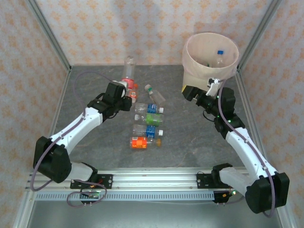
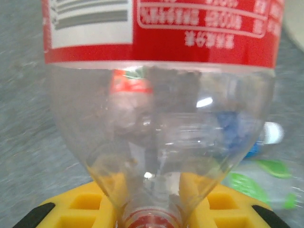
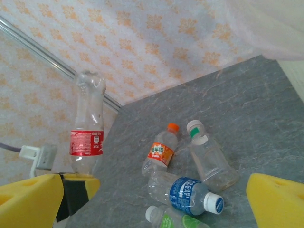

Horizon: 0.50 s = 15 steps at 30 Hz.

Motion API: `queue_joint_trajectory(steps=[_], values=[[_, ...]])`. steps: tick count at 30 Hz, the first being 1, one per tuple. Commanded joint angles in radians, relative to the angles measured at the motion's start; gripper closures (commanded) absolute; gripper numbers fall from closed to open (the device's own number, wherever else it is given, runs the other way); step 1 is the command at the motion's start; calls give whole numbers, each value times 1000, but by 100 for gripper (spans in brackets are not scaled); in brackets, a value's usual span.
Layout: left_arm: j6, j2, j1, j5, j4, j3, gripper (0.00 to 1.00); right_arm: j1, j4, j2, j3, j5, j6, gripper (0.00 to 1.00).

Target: Put the plastic bottles in the bin

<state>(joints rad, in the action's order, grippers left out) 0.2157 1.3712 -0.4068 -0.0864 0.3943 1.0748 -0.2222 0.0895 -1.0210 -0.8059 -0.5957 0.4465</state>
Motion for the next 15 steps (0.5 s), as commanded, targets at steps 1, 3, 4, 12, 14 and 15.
queue_joint_trajectory(steps=[1,3,4,12,14,15], values=[[-34,-35,-45,-160,-81,-6,100,-16,133,-23,-3,-43,64,1],[-51,-42,-50,-299,-107,-2,100,-17,203,-38,6,-111,85,1],[-54,-47,-52,-348,-119,-5,100,-17,239,-42,11,-135,96,1],[-76,-87,-77,-658,-202,-4,100,-71,390,-76,-19,-270,113,1],[-78,-93,-86,-689,-216,-6,100,-100,393,-81,-37,-271,91,1],[-81,-96,-93,-701,-219,-4,100,-114,384,-86,-50,-269,76,1]])
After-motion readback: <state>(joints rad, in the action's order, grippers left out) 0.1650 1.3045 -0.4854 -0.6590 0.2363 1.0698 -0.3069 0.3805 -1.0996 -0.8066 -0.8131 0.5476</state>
